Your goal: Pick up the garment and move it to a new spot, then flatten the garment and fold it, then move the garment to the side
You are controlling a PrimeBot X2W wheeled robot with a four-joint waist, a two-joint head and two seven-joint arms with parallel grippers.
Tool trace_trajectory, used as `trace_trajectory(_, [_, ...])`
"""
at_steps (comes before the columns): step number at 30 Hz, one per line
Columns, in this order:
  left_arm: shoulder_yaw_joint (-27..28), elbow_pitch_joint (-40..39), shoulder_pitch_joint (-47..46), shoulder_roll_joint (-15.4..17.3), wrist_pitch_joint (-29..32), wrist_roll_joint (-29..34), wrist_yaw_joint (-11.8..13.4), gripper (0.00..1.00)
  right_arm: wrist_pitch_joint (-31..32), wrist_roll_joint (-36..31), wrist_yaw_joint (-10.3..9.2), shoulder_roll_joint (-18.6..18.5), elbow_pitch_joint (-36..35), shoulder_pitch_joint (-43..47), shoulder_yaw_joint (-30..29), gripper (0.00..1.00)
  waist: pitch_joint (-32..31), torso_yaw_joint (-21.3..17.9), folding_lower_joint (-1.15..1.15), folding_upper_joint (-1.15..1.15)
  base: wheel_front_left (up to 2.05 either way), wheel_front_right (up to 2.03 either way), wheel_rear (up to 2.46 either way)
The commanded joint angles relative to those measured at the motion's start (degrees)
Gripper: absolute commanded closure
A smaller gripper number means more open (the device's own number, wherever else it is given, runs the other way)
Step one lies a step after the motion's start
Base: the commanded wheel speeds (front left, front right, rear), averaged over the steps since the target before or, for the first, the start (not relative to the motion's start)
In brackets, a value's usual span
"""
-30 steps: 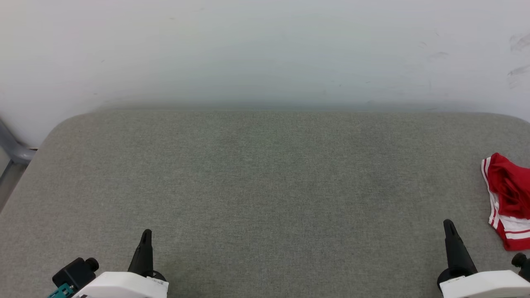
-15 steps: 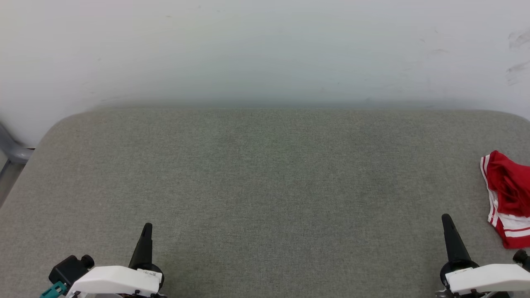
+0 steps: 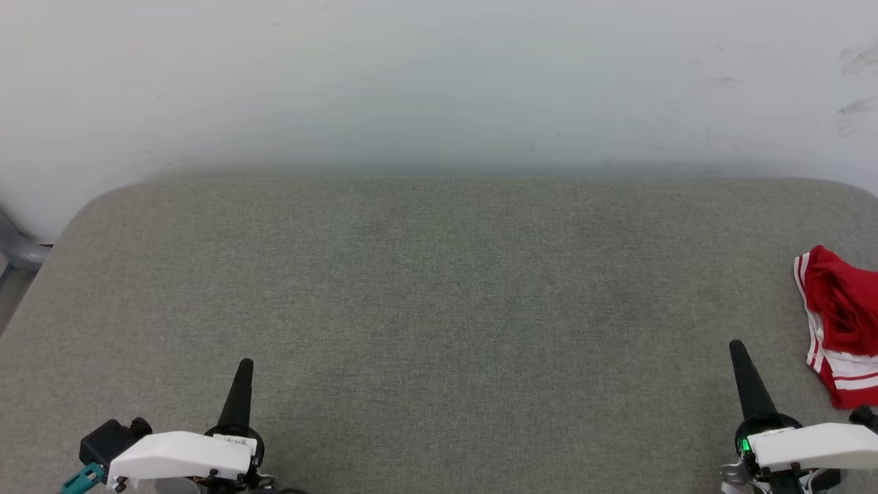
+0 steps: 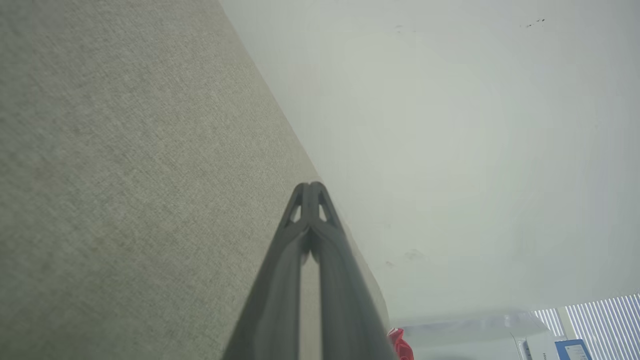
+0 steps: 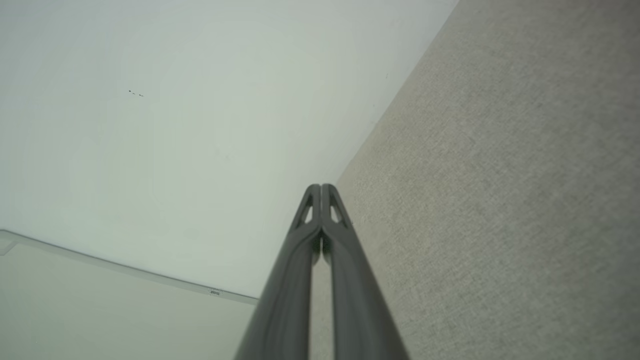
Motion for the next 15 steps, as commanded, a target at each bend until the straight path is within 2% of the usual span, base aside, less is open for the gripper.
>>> trace_trajectory(1, [0.32, -0.24, -1.47, 0.08, 0.42, -1.59, -0.31, 1.0, 0.49, 1.69, 0.0, 0.02, -0.1, -1.26, -0.15, 1.0, 0.04, -0.04, 0.0, 0.0, 0.0, 0.0, 0.0])
trace_trajectory(15, [0.79, 0.04, -2.57, 0.08, 2.32, -9.23, -0.76, 1.0, 2.41, 9.23, -0.01, 0.03, 0.66, -2.72, -0.26, 1.0, 0.43, -0.35, 0.0, 0.0, 0.0, 0.0, 0.0])
